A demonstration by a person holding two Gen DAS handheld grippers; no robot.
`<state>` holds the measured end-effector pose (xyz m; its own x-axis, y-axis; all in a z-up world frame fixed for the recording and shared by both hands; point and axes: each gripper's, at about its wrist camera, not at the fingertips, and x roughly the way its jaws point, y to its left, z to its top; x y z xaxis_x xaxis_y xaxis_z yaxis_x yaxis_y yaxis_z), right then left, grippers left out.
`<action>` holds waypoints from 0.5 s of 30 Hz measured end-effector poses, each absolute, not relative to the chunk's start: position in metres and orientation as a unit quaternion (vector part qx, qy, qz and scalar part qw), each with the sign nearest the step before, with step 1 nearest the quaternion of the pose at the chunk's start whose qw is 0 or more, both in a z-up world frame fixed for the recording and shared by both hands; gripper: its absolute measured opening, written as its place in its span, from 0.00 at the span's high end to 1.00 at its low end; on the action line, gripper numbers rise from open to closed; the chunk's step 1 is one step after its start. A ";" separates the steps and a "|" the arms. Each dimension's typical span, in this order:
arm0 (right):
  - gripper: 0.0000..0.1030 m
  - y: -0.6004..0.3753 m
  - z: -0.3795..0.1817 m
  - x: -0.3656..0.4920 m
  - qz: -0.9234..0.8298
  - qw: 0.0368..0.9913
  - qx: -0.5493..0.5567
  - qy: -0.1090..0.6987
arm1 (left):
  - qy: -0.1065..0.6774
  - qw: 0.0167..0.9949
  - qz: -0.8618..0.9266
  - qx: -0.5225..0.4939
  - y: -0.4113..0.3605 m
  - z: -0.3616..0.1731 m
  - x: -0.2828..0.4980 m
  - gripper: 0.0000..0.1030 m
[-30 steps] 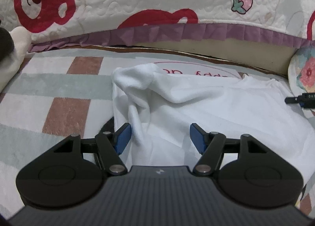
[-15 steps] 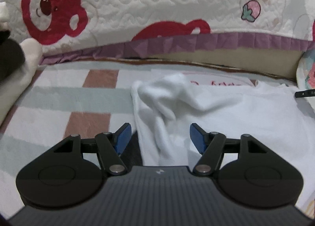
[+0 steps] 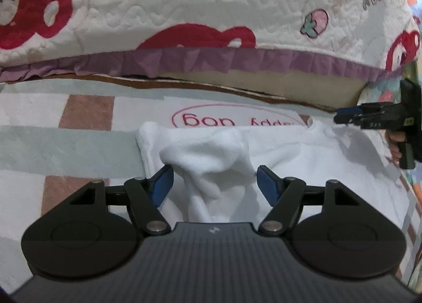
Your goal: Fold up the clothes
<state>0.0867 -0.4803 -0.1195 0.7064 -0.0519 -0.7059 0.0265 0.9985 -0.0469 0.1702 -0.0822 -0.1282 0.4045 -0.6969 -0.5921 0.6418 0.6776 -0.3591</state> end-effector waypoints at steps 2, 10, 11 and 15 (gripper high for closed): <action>0.57 -0.476 -0.123 0.101 0.002 0.918 -0.018 0.395 | 0.376 0.838 -0.393 -0.046 -0.082 -0.130 0.173 0.36; 0.42 -0.490 -0.157 0.127 0.019 0.900 0.017 0.434 | 0.411 0.819 -0.399 -0.018 -0.101 -0.136 0.174 0.80; 0.59 -0.491 -0.151 0.121 0.020 0.908 0.019 0.419 | 0.404 0.822 -0.401 -0.009 -0.103 -0.133 0.171 0.81; 0.93 -0.494 -0.128 0.099 0.020 0.934 0.027 0.355 | 0.372 0.836 -0.404 -0.011 -0.100 -0.120 0.164 0.82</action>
